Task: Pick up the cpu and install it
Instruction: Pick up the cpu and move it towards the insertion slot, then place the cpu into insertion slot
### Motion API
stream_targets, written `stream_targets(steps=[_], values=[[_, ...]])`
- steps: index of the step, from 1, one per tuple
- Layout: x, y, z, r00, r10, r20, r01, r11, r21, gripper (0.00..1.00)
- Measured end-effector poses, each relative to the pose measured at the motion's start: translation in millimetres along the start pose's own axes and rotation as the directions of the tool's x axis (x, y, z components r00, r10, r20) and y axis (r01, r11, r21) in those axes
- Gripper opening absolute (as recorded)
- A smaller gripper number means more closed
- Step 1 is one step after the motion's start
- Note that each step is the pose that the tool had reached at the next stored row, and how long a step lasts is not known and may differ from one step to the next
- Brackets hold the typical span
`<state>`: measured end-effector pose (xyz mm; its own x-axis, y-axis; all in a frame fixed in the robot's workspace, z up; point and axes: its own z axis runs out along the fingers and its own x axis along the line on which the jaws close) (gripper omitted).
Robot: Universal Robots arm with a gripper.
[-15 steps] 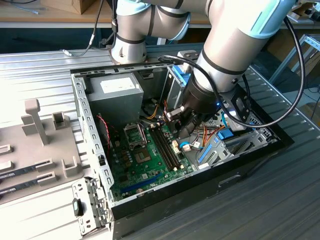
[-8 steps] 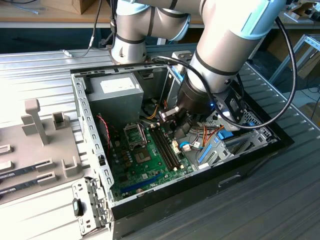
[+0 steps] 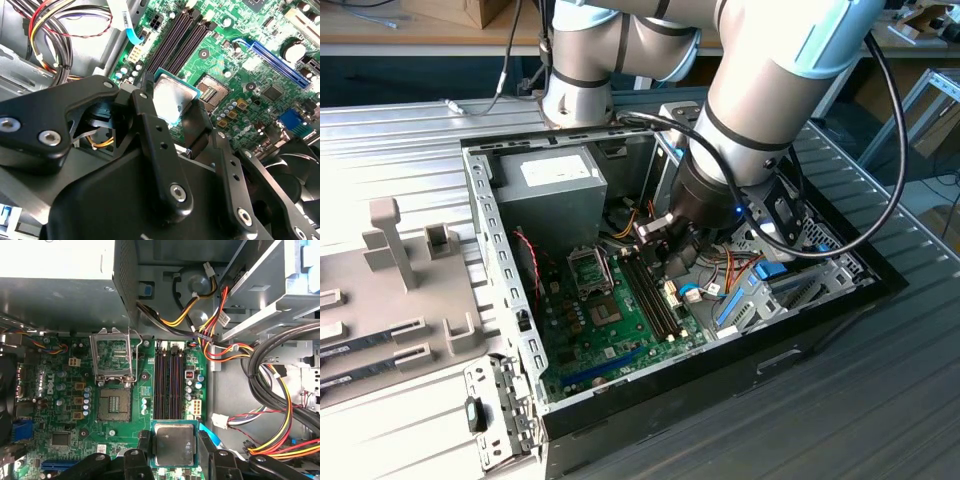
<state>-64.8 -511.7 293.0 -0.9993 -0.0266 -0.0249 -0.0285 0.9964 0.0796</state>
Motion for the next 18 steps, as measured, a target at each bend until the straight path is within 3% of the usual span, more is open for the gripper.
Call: stream_targets(steps=[8, 18], values=[[1.0, 0.0, 0.0, 1.0, 0.0, -0.0001, 0.0, 1.0, 0.0, 0.47], [8.7, 0.6, 0.6, 1.0, 0.0, 0.0, 0.0, 1.0, -0.0001, 0.47]])
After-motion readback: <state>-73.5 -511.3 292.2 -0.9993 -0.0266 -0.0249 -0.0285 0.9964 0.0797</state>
